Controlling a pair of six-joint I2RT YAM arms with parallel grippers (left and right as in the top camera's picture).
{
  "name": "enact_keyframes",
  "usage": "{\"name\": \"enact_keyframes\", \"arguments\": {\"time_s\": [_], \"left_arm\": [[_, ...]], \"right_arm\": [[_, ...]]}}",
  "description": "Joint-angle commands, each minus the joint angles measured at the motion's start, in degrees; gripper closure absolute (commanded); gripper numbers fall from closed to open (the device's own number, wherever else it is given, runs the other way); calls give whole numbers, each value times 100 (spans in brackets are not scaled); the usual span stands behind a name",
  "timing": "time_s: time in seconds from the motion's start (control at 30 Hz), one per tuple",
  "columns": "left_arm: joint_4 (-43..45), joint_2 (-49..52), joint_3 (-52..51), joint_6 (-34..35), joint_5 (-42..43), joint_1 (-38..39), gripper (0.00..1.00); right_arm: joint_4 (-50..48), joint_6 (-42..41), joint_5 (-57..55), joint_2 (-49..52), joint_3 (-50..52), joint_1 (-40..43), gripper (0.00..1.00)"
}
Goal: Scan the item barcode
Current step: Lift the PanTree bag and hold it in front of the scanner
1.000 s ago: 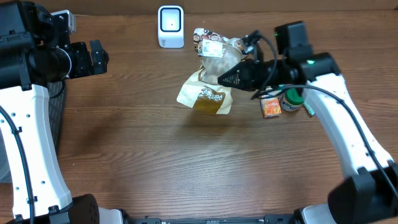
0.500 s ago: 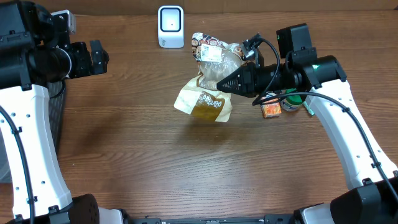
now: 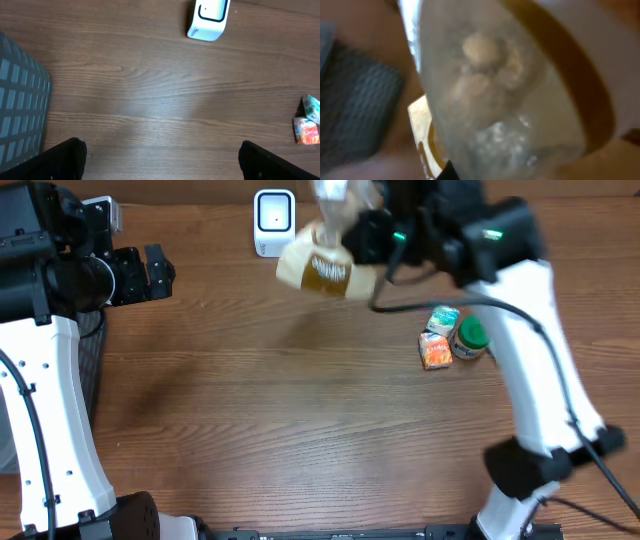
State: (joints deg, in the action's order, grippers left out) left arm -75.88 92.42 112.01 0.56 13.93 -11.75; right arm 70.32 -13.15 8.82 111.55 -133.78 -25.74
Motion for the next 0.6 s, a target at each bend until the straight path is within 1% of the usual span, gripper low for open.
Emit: {"name": "enact_keyframes", "arguments": {"time_s": [0.0,0.03,0.07,0.1,0.13,0.17,0.23,0.33,0.47,0.57], "left_arm": [[2,9,44,74,48,-24,1],[2,9,44,74,48,-24,0],[2,9,44,74,48,-24,0],[2,9,44,74,48,-24,0],[2,9,44,74,48,-24,0],[2,9,44,74,48,-24,0],[2,9,44,74,48,-24,0],[2,9,44,74,48,-24,0],[2,9,44,74,48,-24,0],[2,9,44,74,48,-24,0]], "right_arm": [[-811,809,-3331,804,-87,-413,96],[-1259,1045,-4037,1062,-87,-509,96],[-1449,1158,-4299,1165,-85,-542,96],[-1941,1537,-4837,1425,-85,-608,96],[-2422,2048,-5211,1674,-85,-649,96],[-2677,2393,-5351,1827,-85,-658,96],[-3440,3462,-5683,2253,-83,-691,96],[-4548,4857,-5917,2826,-81,-741,96],[-5641,6218,-5976,3379,-79,-796,96],[-6137,6841,-5934,3659,-76,-813,96]]}}
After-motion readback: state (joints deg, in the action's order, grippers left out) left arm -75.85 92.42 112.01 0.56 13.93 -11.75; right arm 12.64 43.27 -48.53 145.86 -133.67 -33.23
